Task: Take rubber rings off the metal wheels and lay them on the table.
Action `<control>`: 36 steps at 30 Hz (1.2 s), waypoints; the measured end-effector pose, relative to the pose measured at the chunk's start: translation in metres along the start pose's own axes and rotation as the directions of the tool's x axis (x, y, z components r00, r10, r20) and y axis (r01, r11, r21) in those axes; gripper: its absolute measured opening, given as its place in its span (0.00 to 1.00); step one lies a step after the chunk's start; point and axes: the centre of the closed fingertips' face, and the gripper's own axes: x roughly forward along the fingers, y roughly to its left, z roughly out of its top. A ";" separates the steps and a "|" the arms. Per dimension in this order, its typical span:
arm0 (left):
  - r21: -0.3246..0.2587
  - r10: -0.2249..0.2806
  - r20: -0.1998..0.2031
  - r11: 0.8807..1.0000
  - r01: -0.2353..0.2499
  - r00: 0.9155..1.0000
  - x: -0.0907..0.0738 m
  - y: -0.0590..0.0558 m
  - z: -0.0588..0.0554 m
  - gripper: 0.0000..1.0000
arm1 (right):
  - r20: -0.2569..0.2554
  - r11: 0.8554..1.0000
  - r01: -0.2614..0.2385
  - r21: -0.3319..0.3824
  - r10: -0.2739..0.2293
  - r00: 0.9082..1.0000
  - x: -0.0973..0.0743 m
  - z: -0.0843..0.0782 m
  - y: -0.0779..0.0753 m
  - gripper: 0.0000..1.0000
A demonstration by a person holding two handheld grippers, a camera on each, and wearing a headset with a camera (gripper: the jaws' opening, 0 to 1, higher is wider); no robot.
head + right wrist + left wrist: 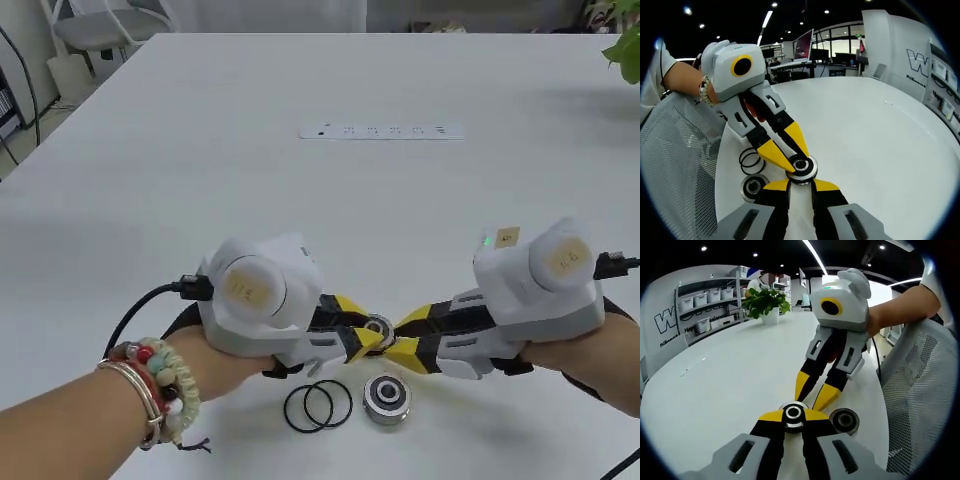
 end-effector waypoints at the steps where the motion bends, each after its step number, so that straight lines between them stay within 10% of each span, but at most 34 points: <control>1: 0.000 0.000 0.000 1.000 0.000 1.000 0.000 0.000 0.000 0.08 | -0.002 1.000 -0.001 0.007 0.002 1.000 0.000 0.000 0.000 0.15; 11: 0.000 0.001 0.000 1.000 -0.001 1.000 0.000 0.000 0.000 0.08 | 0.006 1.000 0.014 0.014 -0.014 1.000 0.007 0.003 0.000 0.24; 36: -0.010 0.007 -0.004 1.000 -0.007 1.000 -0.001 0.002 -0.001 0.08 | -0.038 0.994 0.059 0.097 -0.056 0.998 0.001 -0.003 -0.011 0.00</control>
